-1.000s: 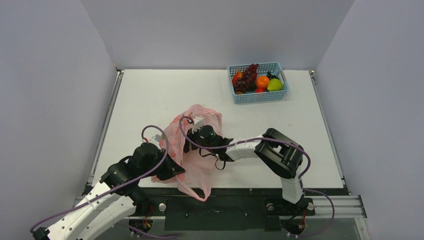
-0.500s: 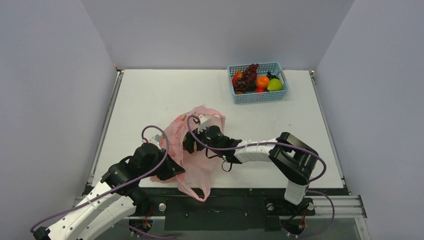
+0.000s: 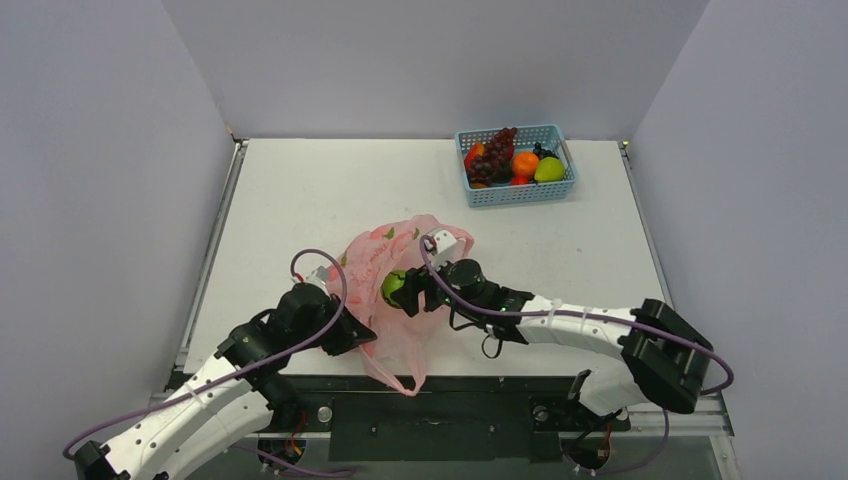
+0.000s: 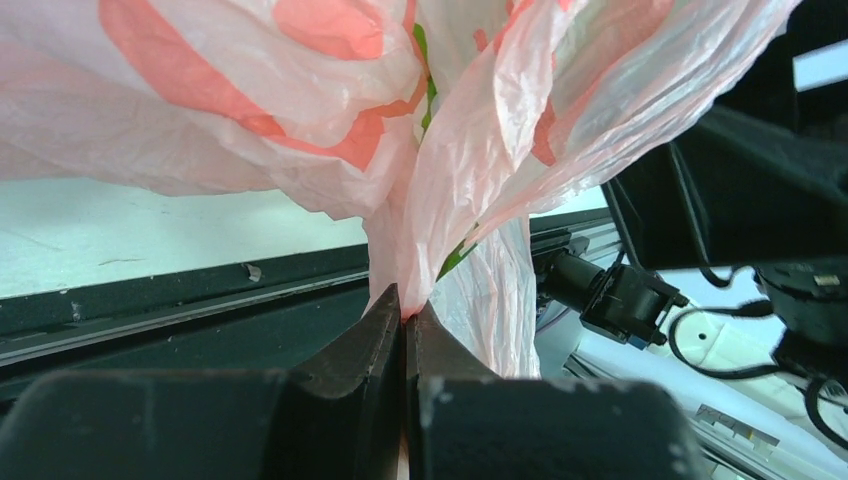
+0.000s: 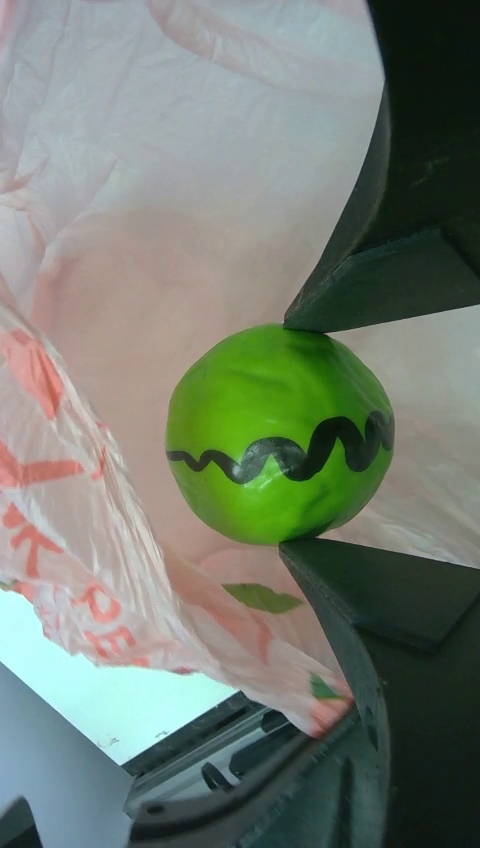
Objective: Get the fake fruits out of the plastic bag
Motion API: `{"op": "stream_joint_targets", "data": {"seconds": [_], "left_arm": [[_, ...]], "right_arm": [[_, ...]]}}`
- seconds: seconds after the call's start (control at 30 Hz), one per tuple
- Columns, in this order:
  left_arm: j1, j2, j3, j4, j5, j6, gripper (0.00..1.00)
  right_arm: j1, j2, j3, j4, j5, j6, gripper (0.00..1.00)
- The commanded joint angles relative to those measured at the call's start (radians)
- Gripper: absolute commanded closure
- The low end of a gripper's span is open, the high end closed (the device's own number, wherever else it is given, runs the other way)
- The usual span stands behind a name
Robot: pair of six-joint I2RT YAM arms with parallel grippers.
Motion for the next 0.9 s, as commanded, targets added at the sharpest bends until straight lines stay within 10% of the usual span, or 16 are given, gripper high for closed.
{"op": "stream_joint_targets", "data": {"seconds": [0.0, 0.33, 0.6, 0.87], "left_arm": [[-0.002, 0.030, -0.008, 0.114, -0.019, 0.000, 1.00], [0.000, 0.083, -0.007, 0.162, -0.026, 0.024, 1.00], [0.001, 0.093, 0.072, 0.089, -0.024, 0.087, 0.66], [0.001, 0.097, 0.127, 0.050, -0.034, 0.115, 0.56]], "right_arm": [[-0.005, -0.155, -0.026, -0.139, 0.037, 0.005, 1.00], [-0.022, -0.483, 0.060, -0.558, 0.111, 0.050, 1.00], [-0.182, -0.534, 0.242, -0.731, 0.082, 0.047, 1.00], [-0.429, -0.437, 0.429, -0.764, -0.009, 0.025, 1.00]]}}
